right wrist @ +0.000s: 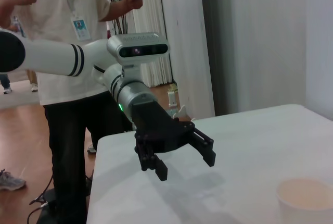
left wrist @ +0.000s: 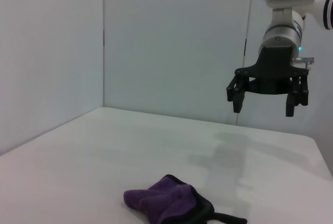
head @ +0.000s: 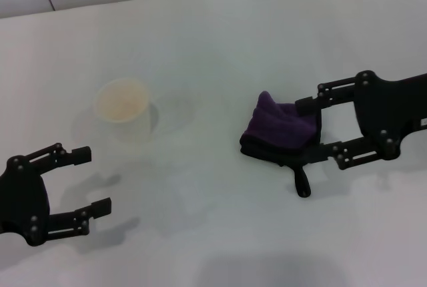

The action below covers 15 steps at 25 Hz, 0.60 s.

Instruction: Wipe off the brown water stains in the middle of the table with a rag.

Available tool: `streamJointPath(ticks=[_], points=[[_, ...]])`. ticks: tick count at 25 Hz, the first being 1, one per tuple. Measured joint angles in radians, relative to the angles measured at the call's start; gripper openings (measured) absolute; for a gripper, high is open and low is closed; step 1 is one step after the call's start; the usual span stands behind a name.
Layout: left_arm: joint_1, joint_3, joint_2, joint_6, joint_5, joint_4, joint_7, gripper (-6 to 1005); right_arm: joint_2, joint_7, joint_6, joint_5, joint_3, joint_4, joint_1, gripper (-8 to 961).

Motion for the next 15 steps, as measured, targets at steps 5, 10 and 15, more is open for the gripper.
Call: streamJointPath(ticks=[5, 10, 15], points=[[-0.001, -0.009, 0.000, 0.001, 0.000, -0.001, 0.000, 861, 0.000, -0.042, -0.029, 0.001, 0.044, 0.043, -0.004, 693], [-0.009, -0.013, 0.000, 0.001, -0.001, -0.008, -0.006, 861, -0.004, -0.072, -0.035, 0.001, 0.051, 0.087, 0.004, 693], [-0.013, -0.013, 0.000, 0.001, -0.001, -0.009, -0.009, 861, -0.004, -0.077, -0.035, 0.001, 0.052, 0.091, 0.005, 693]])
